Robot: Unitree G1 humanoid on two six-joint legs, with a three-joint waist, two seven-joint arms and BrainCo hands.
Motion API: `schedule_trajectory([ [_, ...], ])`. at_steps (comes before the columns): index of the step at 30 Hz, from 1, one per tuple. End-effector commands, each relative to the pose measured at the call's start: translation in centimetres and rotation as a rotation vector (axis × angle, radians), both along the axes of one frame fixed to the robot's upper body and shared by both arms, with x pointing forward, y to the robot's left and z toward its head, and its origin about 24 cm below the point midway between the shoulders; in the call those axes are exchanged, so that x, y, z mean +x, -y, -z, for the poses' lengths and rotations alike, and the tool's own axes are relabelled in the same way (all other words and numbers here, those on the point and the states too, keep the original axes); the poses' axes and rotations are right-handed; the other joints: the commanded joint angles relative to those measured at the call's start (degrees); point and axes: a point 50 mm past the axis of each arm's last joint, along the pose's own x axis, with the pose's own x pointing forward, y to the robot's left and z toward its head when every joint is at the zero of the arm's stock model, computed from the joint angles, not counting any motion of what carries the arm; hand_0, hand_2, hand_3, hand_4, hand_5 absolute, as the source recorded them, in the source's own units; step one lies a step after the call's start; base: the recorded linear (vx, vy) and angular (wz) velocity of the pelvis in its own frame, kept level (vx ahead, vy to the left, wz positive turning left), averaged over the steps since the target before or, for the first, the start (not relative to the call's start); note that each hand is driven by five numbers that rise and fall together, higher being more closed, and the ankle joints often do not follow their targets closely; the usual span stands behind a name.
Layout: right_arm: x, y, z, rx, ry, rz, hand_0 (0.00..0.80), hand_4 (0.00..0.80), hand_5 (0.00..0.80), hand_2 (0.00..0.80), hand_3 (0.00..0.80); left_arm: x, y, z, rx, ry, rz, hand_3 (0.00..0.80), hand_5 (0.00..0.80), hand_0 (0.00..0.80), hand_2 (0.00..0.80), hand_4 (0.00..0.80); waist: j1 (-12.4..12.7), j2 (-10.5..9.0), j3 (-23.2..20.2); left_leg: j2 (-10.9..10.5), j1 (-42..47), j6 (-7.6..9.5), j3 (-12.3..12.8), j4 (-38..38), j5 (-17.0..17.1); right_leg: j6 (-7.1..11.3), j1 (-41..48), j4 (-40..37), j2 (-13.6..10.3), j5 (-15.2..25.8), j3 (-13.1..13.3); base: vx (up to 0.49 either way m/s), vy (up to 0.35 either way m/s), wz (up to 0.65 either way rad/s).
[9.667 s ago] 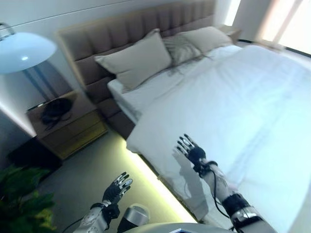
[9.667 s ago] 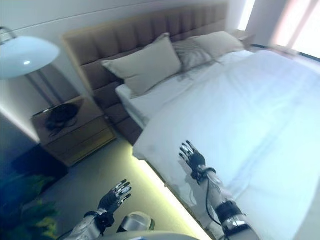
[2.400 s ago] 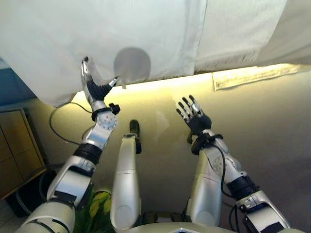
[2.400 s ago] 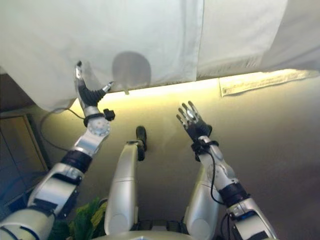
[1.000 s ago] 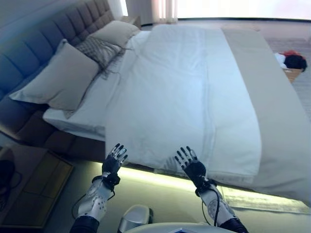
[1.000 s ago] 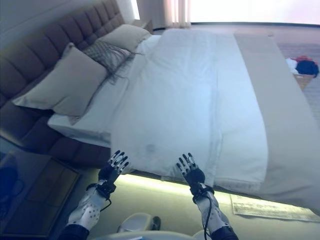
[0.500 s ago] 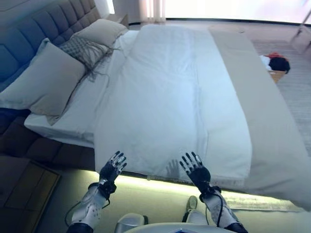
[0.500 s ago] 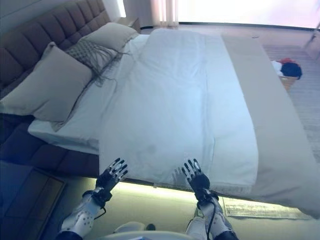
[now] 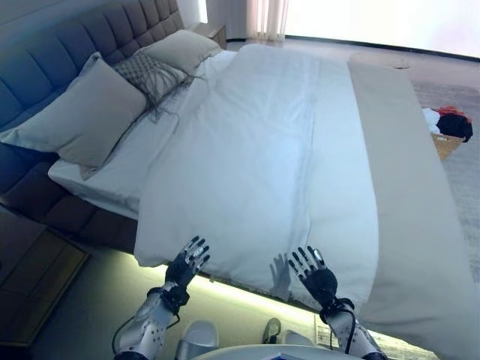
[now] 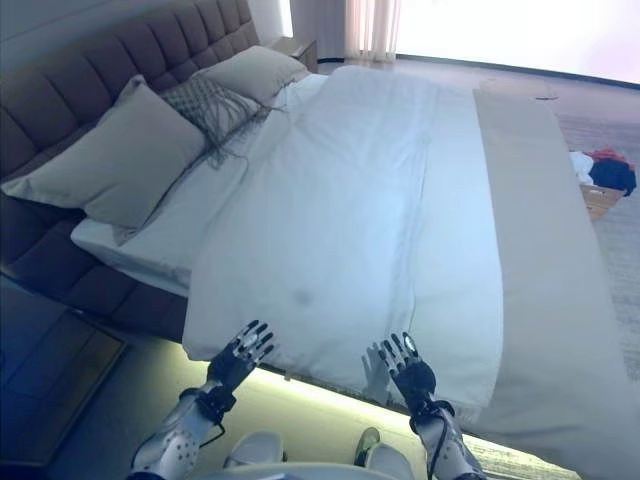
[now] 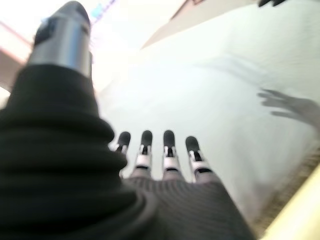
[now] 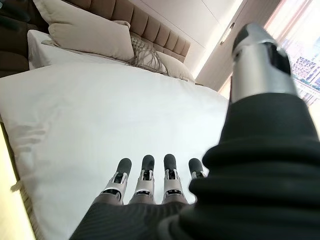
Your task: Make the bed neatly
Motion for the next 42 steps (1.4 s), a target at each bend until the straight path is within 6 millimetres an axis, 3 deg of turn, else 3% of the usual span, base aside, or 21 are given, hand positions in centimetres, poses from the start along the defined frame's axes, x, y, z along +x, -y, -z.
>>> schedule_trajectory([
  [1,1.4,-0.6,-1.9,0.049,0.115,0.005,0.000,0.000,0.000,0.000,0.000,0.8,-1.4,-0.6,0.006,0.051,-0.096,0.000,0.000,0.000,0.000,0.000,1.0,-1.38,1.3,2.9,-4.5,-4.16,-1.0,-7.5,19.2,2.48,10.6,-18.0,-0.8,12.1,-3.5,0.173,0.203,0.21],
  [3,1.2,-0.8,-2.0,0.057,0.119,0.010,0.000,0.000,0.000,0.000,0.000,0.2,-1.8,0.1,0.027,0.013,-0.103,0.000,0.000,0.000,0.000,0.000,1.9,-0.50,1.3,3.4,-5.0,-5.10,-1.5,-8.8,20.6,2.50,11.6,-17.0,-1.6,10.9,-4.7,0.236,0.228,0.23],
  [6,1.2,-1.5,-2.2,0.070,0.134,0.002,0.000,0.000,0.000,0.000,0.000,-0.6,-2.4,0.9,0.042,-0.024,-0.103,0.000,0.000,0.000,0.000,0.000,3.3,0.66,1.2,2.5,-5.5,-5.24,-2.3,-7.8,19.4,2.90,13.0,-14.4,-3.8,9.0,-4.9,0.275,0.264,-0.03],
  [7,1.2,-1.6,-2.2,0.069,0.138,0.005,0.000,0.000,0.000,0.000,0.000,-0.6,-2.7,0.8,0.039,-0.023,-0.095,0.000,0.000,0.000,0.000,0.000,3.2,1.03,1.4,1.5,-6.0,-4.51,-1.7,-5.4,17.1,3.00,13.0,-12.4,-5.0,7.8,-4.2,0.230,0.271,-0.13],
  [8,1.4,-1.8,-2.1,0.068,0.141,0.007,0.000,0.000,0.000,0.000,0.000,-0.5,-3.1,0.7,0.042,-0.020,-0.083,0.000,0.000,0.000,0.000,0.000,3.0,0.83,1.8,0.7,-5.4,-3.14,0.4,-3.9,12.1,3.47,13.0,-10.2,-7.0,6.8,-3.3,0.155,0.193,-0.34],
  [9,1.4,-1.8,-2.1,0.067,0.141,0.006,0.000,0.000,0.000,0.000,0.000,-0.5,-3.1,0.6,0.043,-0.020,-0.082,0.000,0.000,0.000,0.000,0.000,3.0,0.79,1.8,0.5,-5.2,-2.79,0.7,-3.8,11.2,3.56,12.9,-9.8,-7.4,6.7,-3.2,0.156,0.224,-0.53],
  [10,1.5,-2.0,-2.0,0.070,0.129,0.015,0.000,0.000,0.000,0.000,0.000,-0.4,-3.4,0.4,0.052,-0.011,-0.068,0.000,0.000,0.000,0.000,0.000,2.7,0.85,1.8,-0.7,-4.1,-1.13,1.9,-3.6,7.5,4.08,12.6,-8.2,-9.1,6.4,-2.4,0.177,0.265,-0.49],
  [14,1.1,-3.2,-1.8,0.099,0.101,0.029,0.000,0.000,0.000,0.000,0.000,0.0,-3.1,-1.3,0.072,0.048,-0.015,0.000,0.000,0.000,0.000,0.000,3.1,1.46,1.1,-4.4,-2.8,2.75,2.2,-2.7,4.2,5.50,11.2,-5.4,-12.6,7.9,0.8,0.238,0.246,-0.37],
  [17,1.1,-4.7,-1.9,0.115,0.085,-0.021,0.000,0.000,0.000,0.000,0.000,-0.4,-3.4,-1.2,0.115,0.028,-0.061,0.000,0.000,0.000,0.000,0.000,4.1,1.24,1.1,-5.6,-1.8,3.84,2.1,-3.4,3.2,6.77,8.3,-2.7,-14.8,10.8,1.0,0.218,0.197,-0.08],
  [19,1.5,-5.5,-2.0,0.105,0.082,-0.071,0.000,0.000,0.000,0.000,0.000,0.0,-3.8,-1.4,0.147,0.070,-0.096,0.000,0.000,0.000,0.000,0.000,4.7,1.32,1.7,-5.3,-3.1,3.76,2.1,-3.5,3.0,7.07,5.8,-2.3,-14.6,10.2,1.5,-0.019,0.099,-0.19],
  [23,4.7,-5.9,-3.9,0.064,0.180,-0.171,0.000,0.000,0.000,0.000,0.000,3.7,-6.1,-5.3,0.385,0.322,-0.162,0.000,0.000,0.000,0.000,0.000,6.4,-1.39,8.5,-3.2,-14.6,1.71,2.3,-0.4,3.4,8.01,-2.8,-4.7,-13.3,11.5,1.0,-0.328,-0.153,-0.36],
  [26,6.6,-5.9,-5.4,0.036,0.238,-0.182,0.000,0.000,0.000,0.000,0.000,6.3,-6.0,-7.2,0.511,0.415,-0.205,0.000,0.000,0.000,0.000,0.000,6.2,-2.38,11.7,-1.4,-22.3,0.62,2.2,2.2,4.6,7.88,-10.1,-2.2,-12.2,11.1,0.3,-0.291,-0.120,-0.31],
  [28,7.4,-5.7,-6.0,0.016,0.254,-0.189,0.000,0.000,0.000,0.000,0.000,7.9,-5.6,-7.9,0.670,0.459,-0.217,0.000,0.000,0.000,0.000,0.000,5.1,-2.79,13.2,-0.9,-25.7,0.49,2.5,5.0,3.9,7.32,-14.7,0.7,-12.0,10.7,0.5,-0.087,0.042,-0.03],
  [29,7.5,-5.7,-6.1,0.006,0.252,-0.197,0.000,0.000,0.000,0.000,0.000,8.5,-5.3,-8.0,0.723,0.470,-0.220,0.000,0.000,0.000,0.000,0.000,4.6,-2.96,13.5,-0.9,-26.6,0.28,2.3,6.6,2.1,7.77,-16.5,3.1,-12.0,9.3,1.4,0.035,0.103,-0.15],
  [33,7.8,-4.7,-6.4,-0.022,0.240,-0.204,0.000,0.000,0.000,0.000,0.000,10.1,-4.5,-8.7,0.965,0.512,-0.259,0.000,0.000,0.000,0.000,0.000,2.2,-2.81,14.6,-1.4,-31.2,1.62,3.5,12.5,-0.1,7.18,-23.7,10.4,-12.3,8.5,3.3,0.014,0.225,-0.29],
  [37,7.8,-4.1,-6.9,-0.055,0.264,-0.225,0.000,0.000,0.000,0.000,0.000,11.2,-4.3,-10.3,1.251,0.597,-0.365,0.000,0.000,0.000,0.000,0.000,0.8,-1.93,15.5,-2.8,-35.5,2.81,2.8,17.1,-2.1,6.60,-29.8,16.1,-11.7,7.6,5.3,0.019,0.206,-0.28],
  [42,8.4,-3.5,-8.2,-0.102,0.306,-0.257,0.000,0.000,0.000,0.000,0.000,12.5,-5.9,-13.4,1.916,0.762,-0.620,0.000,0.000,0.000,0.000,0.000,-0.8,-0.80,17.3,-4.2,-42.5,3.27,1.1,21.1,-2.1,7.04,-37.7,21.7,-10.3,7.0,8.4,-0.009,0.202,-0.24],
])
